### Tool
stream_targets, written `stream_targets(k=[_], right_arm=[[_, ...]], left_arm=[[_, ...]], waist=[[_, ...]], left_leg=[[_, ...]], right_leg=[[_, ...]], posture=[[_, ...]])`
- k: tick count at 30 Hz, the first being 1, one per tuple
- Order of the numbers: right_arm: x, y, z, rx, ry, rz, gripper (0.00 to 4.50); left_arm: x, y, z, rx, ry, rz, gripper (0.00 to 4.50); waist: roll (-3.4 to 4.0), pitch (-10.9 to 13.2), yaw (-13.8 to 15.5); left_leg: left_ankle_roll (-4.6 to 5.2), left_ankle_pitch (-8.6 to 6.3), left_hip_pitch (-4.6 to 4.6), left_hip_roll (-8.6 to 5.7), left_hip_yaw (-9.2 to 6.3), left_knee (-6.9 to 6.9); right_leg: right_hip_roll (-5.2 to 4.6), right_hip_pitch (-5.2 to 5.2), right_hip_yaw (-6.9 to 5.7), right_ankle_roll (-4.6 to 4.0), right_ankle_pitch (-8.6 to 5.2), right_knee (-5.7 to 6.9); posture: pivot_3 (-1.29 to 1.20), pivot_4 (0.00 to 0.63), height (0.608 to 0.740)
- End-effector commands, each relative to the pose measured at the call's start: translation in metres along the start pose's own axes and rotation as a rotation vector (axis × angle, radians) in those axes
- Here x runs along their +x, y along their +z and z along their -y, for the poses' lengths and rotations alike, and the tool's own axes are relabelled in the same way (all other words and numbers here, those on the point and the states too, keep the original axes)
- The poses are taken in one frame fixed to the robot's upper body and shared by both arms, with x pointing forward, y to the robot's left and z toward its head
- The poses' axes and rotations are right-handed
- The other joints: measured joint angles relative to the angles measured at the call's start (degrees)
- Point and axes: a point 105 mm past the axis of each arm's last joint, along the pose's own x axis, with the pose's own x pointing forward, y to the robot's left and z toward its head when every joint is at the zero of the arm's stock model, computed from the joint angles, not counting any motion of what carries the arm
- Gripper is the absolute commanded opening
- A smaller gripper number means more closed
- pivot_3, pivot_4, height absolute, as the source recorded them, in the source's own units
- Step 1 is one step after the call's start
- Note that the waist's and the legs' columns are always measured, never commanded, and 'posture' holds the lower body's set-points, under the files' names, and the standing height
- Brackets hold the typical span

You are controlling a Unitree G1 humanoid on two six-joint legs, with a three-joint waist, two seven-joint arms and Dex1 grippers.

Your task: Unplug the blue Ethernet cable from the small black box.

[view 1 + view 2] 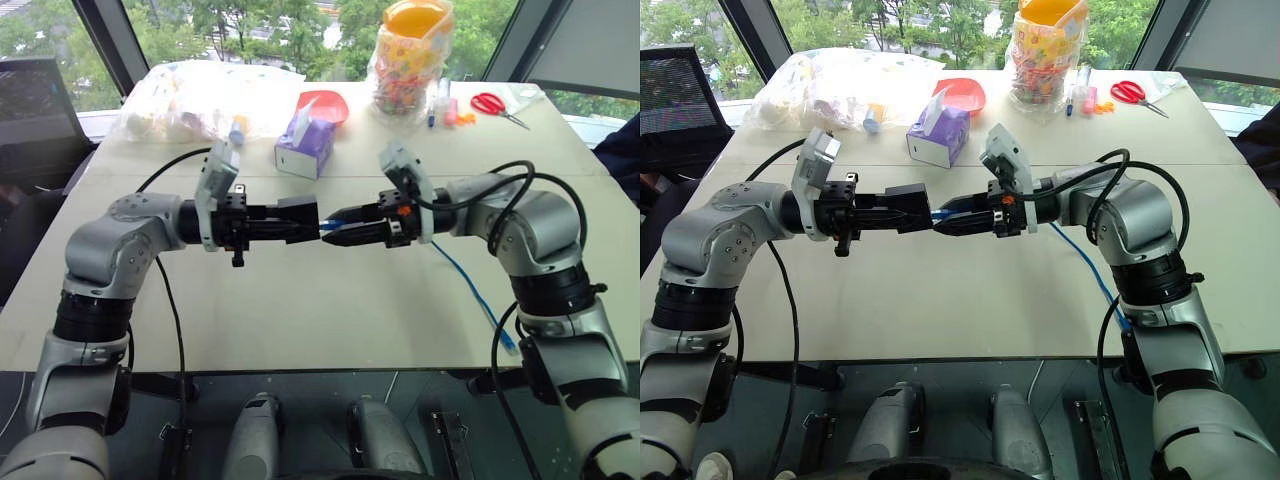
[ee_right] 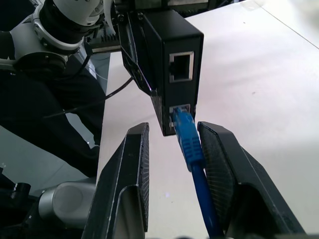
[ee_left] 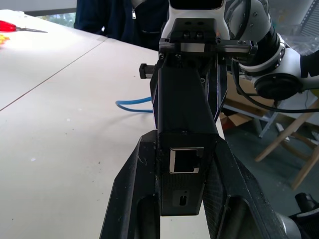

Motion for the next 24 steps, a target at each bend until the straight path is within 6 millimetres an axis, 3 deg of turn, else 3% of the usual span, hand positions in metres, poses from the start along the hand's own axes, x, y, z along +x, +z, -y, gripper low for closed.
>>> stream_targets(k=[1,2,3,14,24], right_arm=[[-0.004,0.014,-0.002,-0.059,0.005,0.013,0.71],[-0.003,0.014,-0.002,-0.058,0.005,0.012,0.24],[-0.003,0.014,-0.003,-0.057,0.006,0.012,0.06],[-0.004,0.006,-0.002,-0.061,0.001,-0.02,0.06],[-0.038,-0.016,0.028,-0.054,-0.179,-0.082,0.06]], left_arm=[[0.002,0.008,0.007,0.053,-0.028,0.012,0.51],[0.003,0.008,0.007,0.054,-0.029,0.011,0.51],[0.003,0.008,0.008,0.054,-0.031,0.01,0.51],[0.001,0.009,0.008,0.052,-0.031,0.015,0.51],[-0.02,0.007,0.005,0.041,0.026,-0.013,0.51]], waist=[[0.0,0.0,0.05],[0.0,0.0,0.09],[0.0,0.0,0.08],[0.0,0.01,0.02],[-0.02,0.03,0.1]], left_leg=[[0.0,0.0,0.0,0.0,0.0,0.0],[0.0,0.0,-0.01,0.0,0.0,0.0],[0.0,0.0,-0.01,0.0,0.01,-0.01],[0.0,0.0,-0.02,0.0,0.01,-0.02],[0.0,0.0,-0.02,0.0,0.02,-0.03]], right_leg=[[0.0,0.0,0.0,0.0,0.0,0.0],[0.0,0.0,0.0,0.0,0.0,0.0],[-0.01,0.0,0.0,-0.01,0.0,-0.01],[-0.01,-0.02,0.0,0.0,0.0,-0.01],[-0.01,-0.04,0.0,-0.01,0.0,-0.02]], posture=[[0.0,0.15,0.735],[0.0,0.15,0.735],[0.0,0.15,0.735],[0.0,0.15,0.735],[0.0,0.15,0.735]])
